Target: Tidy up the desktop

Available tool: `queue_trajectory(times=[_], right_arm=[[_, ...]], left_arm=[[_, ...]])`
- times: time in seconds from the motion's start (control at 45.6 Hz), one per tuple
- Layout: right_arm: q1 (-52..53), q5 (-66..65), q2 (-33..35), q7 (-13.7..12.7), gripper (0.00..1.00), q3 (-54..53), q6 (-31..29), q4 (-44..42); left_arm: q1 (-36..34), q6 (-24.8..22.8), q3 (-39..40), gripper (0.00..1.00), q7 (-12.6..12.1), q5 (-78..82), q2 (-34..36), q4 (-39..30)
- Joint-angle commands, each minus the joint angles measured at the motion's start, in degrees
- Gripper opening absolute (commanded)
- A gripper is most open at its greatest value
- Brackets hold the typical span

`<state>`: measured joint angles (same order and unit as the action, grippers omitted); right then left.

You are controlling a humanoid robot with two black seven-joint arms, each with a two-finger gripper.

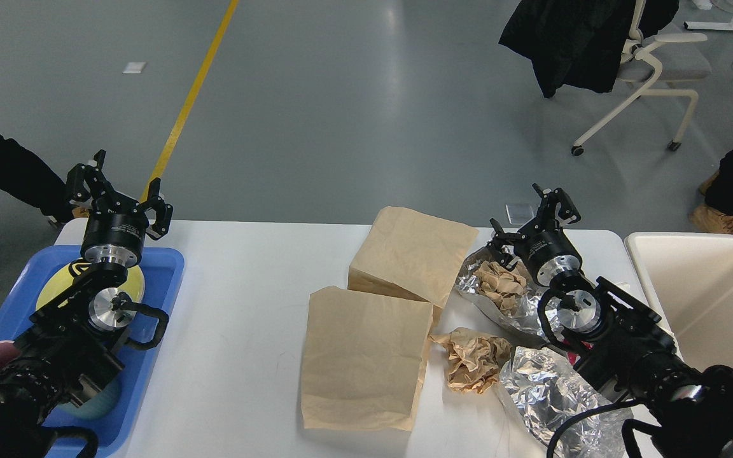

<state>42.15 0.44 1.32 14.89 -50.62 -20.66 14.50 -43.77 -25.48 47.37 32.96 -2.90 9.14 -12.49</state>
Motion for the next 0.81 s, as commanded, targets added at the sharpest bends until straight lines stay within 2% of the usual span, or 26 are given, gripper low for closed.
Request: queue_trajectory(times=[0.0,0.394,0.789], right_arm=[[-0.1,0.0,0.0,0.1,1.0,0.0,0.0,0.0],[-0.1,0.0,0.3,0.0,1.0,0.3,-0.1,0.3],[0.0,0.0,1.6,-0.1,1.0,6.8,-1.4,0.5]], left_arm=[[0.0,0.0,0.0,0.96,0.0,0.0,0.0,0.0],[0.0,0.0,0.0,0.96,0.0,0.0,0.0,0.0],[0.0,0.0,0.0,0.96,0.0,0.0,0.0,0.0]])
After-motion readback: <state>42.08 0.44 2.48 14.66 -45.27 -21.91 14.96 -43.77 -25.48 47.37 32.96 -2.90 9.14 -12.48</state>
